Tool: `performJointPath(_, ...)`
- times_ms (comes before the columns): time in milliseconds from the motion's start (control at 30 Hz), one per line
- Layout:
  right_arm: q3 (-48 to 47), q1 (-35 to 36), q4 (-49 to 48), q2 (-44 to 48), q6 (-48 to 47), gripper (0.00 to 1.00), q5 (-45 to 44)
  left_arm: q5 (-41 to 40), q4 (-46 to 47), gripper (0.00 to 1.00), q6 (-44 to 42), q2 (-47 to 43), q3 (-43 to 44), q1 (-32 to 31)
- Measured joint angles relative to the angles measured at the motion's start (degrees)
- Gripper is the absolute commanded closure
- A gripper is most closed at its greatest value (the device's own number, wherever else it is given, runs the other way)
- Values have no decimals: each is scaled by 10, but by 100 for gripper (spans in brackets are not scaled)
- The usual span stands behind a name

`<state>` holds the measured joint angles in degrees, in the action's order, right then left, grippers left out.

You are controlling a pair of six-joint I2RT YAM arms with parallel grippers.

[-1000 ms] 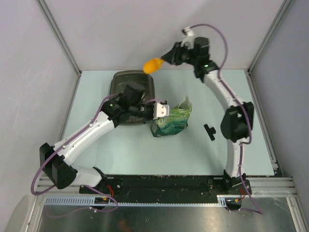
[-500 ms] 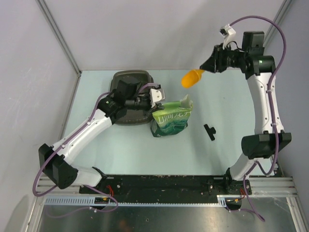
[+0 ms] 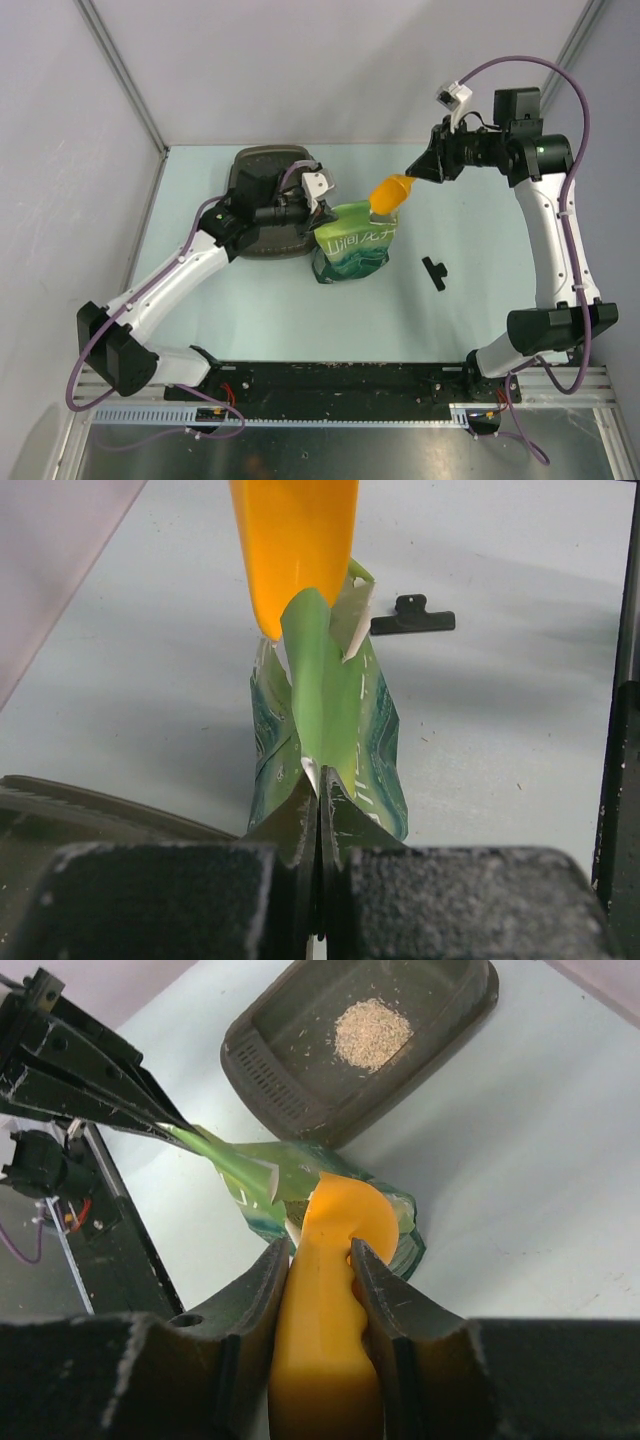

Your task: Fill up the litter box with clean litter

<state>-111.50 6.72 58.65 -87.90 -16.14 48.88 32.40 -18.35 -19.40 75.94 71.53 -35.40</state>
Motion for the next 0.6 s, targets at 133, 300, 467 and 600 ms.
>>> performJointPath(133,-12,11,30,-7,-40,100,-8,-3,9,100,12,0,-6,1)
performJointPath(300,-32,21,66,-13,-90,100,-12,-3,16,100,16,-3,-12,1)
performJointPath(467,-42,20,80,-12,-116,100,-24,-3,22,100,17,-4,-14,2)
performJointPath(600,-43,21,91,-12,-131,100,-45,-3,24,100,18,-6,-14,2)
